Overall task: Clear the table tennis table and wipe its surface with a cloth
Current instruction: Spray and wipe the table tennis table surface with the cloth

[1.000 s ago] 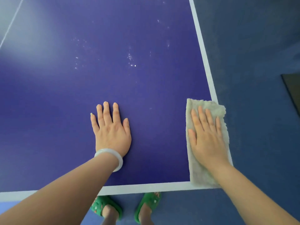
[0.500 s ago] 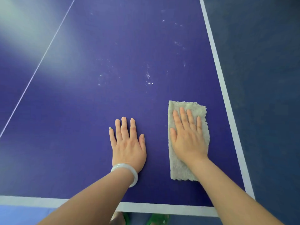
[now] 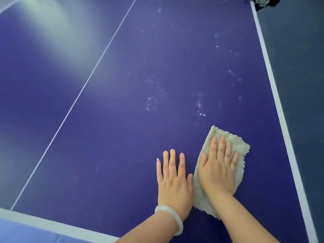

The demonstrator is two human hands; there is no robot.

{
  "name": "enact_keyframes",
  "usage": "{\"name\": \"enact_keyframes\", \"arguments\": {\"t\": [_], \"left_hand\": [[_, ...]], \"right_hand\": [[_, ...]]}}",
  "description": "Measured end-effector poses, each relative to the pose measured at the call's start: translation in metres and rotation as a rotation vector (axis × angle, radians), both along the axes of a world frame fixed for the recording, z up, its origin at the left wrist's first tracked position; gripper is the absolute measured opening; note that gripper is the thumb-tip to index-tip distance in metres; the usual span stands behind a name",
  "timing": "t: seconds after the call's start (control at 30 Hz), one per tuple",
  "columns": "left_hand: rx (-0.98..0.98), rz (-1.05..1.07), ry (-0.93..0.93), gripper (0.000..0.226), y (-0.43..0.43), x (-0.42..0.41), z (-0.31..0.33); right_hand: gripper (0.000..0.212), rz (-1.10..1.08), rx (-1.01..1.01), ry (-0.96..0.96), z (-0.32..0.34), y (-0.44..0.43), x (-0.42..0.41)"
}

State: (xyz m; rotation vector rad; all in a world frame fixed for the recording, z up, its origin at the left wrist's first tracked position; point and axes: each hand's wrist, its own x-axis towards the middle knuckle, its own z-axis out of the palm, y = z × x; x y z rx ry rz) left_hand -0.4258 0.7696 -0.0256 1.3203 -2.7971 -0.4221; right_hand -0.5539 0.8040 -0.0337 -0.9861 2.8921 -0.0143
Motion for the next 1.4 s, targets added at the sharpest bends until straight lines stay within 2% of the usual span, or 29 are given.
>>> {"name": "enact_keyframes", "arguments": {"t": [0.13,0.2,0.3,0.4,0.57,0.67,0.73,0.8,0.9,0.97,1.07,1.17,1.27,1.4], "left_hand": [[0.017,-0.106,0.155,0.051,-0.039,0.029,0.009],[-0.052,-0.06,0.17,0.053,-0.085,0.048,0.008],[-0.098,0.157,0.087,0.057,-0.166,0.074,0.005],[-0.023,0.329,-0.02,0.06,-0.228,0.092,0.003],[-0.056,0.335,-0.112,0.068,-0.257,0.105,-0.008],[-0.086,0.334,-0.1,0.074,-0.254,0.104,-0.009],[-0.097,0.323,-0.105,0.075,-0.254,0.104,-0.009],[-0.095,0.324,-0.118,0.074,-0.255,0.105,-0.008],[-0.105,0.333,-0.121,0.07,-0.256,0.105,-0.01],[-0.112,0.332,-0.125,0.071,-0.257,0.105,-0.011],[-0.106,0.321,-0.137,0.072,-0.257,0.106,-0.013],[-0.123,0.321,-0.137,0.069,-0.258,0.106,-0.014],[-0.128,0.31,-0.143,0.067,-0.258,0.105,-0.013],[-0.132,0.296,-0.155,0.066,-0.257,0.105,-0.012]], "right_hand": [[0.068,-0.016,0.0,-0.012,0.001,-0.032,-0.015],[0.065,-0.052,0.009,-0.012,0.003,-0.044,-0.021],[0.063,-0.099,0.026,-0.024,0.007,-0.058,-0.031],[0.063,-0.133,0.026,-0.031,0.007,-0.069,-0.037],[0.062,-0.204,0.009,-0.052,0.006,-0.077,-0.037],[0.061,-0.264,-0.029,-0.04,0.004,-0.08,0.004],[0.061,-0.16,-0.067,-0.021,0.004,-0.093,0.049],[0.065,0.033,-0.105,-0.037,0.0,-0.116,0.08],[0.064,0.272,-0.1,-0.037,-0.004,-0.162,0.079],[0.065,0.315,-0.055,-0.025,-0.004,-0.187,0.056],[0.066,0.191,-0.045,-0.016,-0.008,-0.185,0.033],[0.066,0.129,-0.077,0.013,-0.005,-0.149,0.062],[0.061,0.31,-0.074,-0.026,0.0,-0.14,0.095],[0.059,0.628,-0.054,-0.045,0.0,-0.207,0.068]]}}
